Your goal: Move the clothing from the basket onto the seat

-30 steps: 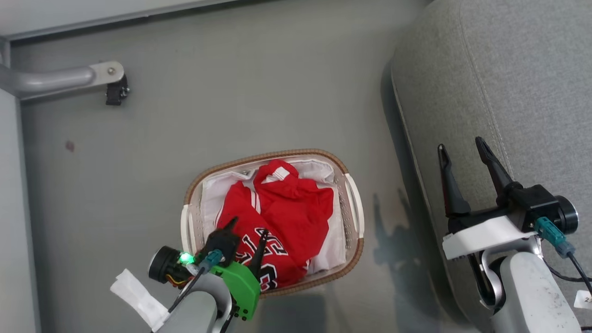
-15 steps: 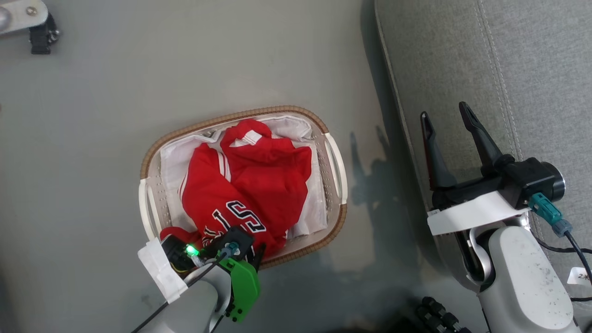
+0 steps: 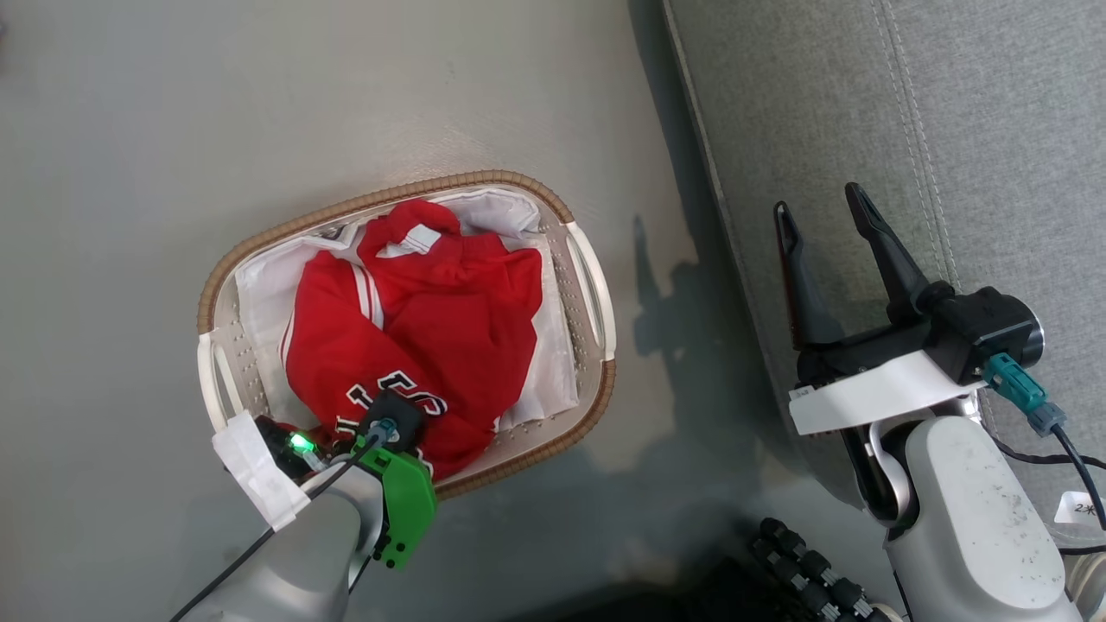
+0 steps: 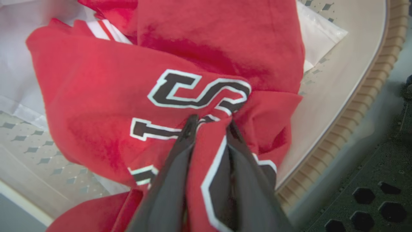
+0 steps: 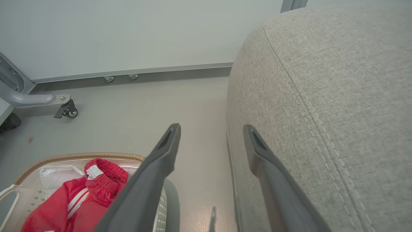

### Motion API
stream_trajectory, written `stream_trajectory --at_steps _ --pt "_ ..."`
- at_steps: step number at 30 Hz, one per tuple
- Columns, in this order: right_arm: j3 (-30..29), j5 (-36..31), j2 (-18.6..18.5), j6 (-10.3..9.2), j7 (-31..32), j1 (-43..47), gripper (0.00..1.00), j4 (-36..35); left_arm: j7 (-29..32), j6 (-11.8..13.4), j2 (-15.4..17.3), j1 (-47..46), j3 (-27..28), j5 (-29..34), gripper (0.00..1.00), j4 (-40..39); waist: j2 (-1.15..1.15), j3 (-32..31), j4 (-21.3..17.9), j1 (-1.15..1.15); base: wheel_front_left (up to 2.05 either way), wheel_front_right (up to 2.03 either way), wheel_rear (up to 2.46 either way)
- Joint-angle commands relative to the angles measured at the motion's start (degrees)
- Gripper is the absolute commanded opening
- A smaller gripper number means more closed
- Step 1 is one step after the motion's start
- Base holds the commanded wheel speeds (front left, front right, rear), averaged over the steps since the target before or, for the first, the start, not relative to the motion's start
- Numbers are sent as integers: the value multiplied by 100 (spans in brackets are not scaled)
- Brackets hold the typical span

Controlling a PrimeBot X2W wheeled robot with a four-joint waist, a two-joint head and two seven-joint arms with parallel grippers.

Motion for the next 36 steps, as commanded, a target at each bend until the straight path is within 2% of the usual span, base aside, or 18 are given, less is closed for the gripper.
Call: stream_trajectory --at_steps 1,9,16,29,36 --pt "6 45 -19 0 -26 -32 100 3 -41 17 52 -109 -4 -12 0 30 0 -13 -7 -1 0 0 0" --pt "8 31 -19 0 -26 65 100 91 -238 67 29 -20 65 -150 0 32 0 -283 24 -1 0 0 0" --pt "-32 -90 -20 0 -26 270 100 193 -338 96 33 238 183 -286 0 -322 0 -861 176 -1 0 0 0" --pt "-131 -353 -20 0 -26 823 100 401 -329 308 431 1113 804 -324 0 -2321 0 -2317 494 -1 0 0 0" --pt "-122 -520 -21 0 -26 1197 100 496 -329 270 606 1414 950 -94 0 -3294 0 -3111 577 -1 0 0 0"
